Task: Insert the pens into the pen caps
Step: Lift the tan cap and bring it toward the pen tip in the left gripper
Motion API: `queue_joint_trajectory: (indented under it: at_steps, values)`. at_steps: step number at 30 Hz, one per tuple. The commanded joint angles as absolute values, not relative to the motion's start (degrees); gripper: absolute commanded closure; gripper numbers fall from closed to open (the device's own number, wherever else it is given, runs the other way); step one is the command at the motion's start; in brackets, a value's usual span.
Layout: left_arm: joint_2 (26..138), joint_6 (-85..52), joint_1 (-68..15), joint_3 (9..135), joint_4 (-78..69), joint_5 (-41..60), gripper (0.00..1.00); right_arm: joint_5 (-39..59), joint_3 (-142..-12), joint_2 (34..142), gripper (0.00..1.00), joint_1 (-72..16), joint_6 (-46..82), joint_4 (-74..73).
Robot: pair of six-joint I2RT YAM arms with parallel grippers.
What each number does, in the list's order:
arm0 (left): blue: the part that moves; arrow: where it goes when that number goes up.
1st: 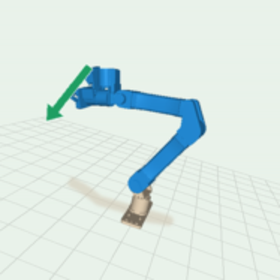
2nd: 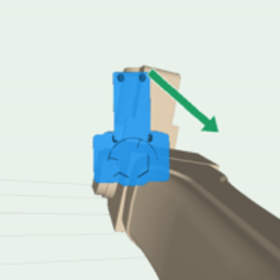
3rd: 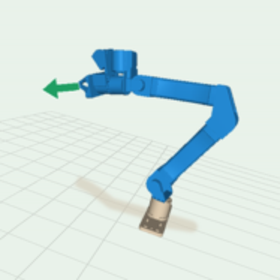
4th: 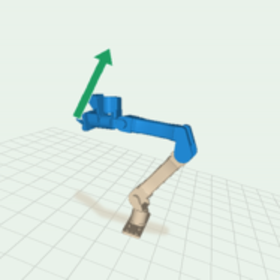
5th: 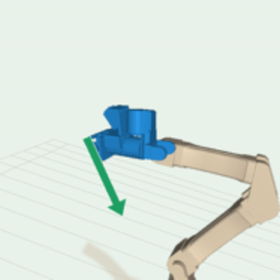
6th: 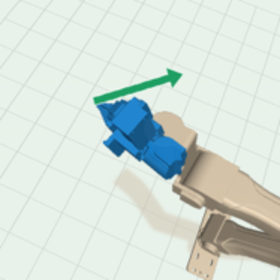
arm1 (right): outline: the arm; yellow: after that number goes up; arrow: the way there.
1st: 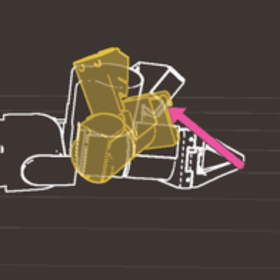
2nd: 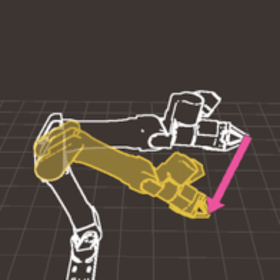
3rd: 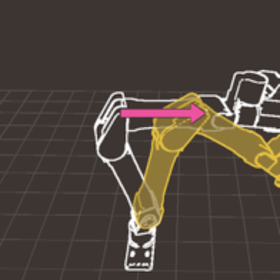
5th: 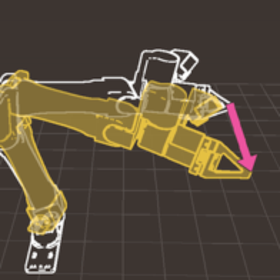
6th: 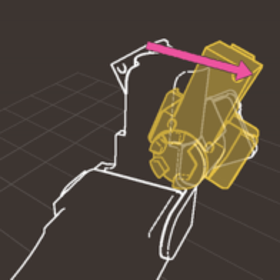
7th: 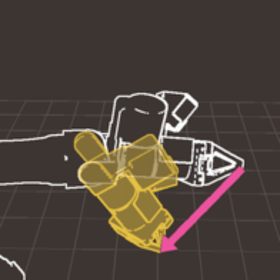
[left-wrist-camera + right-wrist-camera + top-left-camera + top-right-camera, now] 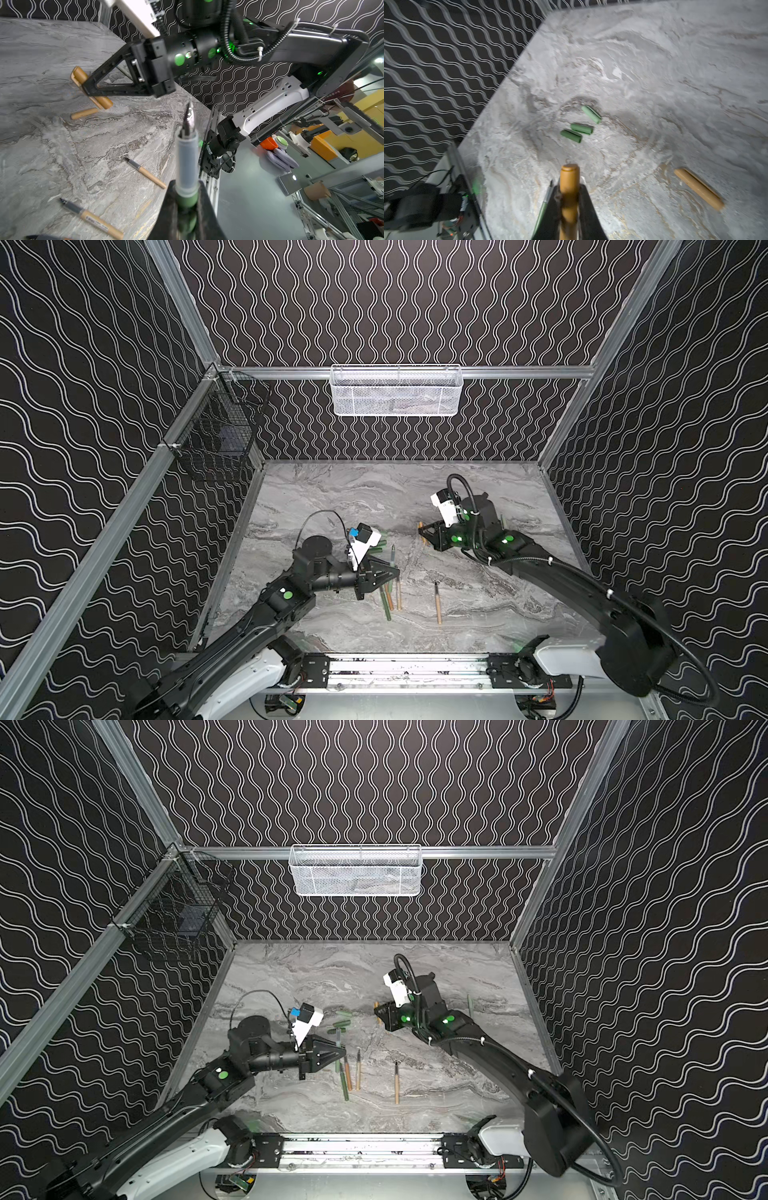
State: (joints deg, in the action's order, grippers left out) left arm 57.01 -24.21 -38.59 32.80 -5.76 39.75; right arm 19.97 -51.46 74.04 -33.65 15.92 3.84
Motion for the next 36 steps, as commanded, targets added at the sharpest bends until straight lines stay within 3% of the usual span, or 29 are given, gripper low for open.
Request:
queue_joint_trajectory:
  at_steps: [1,5,15,36]
  values:
    - [59.7,-26.2,-40.0,31.3,-15.9,38.7,1.0,25.3,-47.4,70.0,0.88,-33.6,20.5,-9.5]
    - [63.3,-26.4,-41.0,29.9,-19.9,38.7,1.0,29.1,-41.9,66.6,0.89,-33.7,25.6,-21.3]
    - [68.9,-26.8,-41.1,29.0,-24.7,40.1,1.0,31.4,-38.1,66.4,0.89,-34.5,34.1,-35.0]
    - [68.7,-25.9,-41.1,29.5,-24.1,39.6,1.0,29.5,-37.4,67.2,0.89,-40.0,33.9,-39.7]
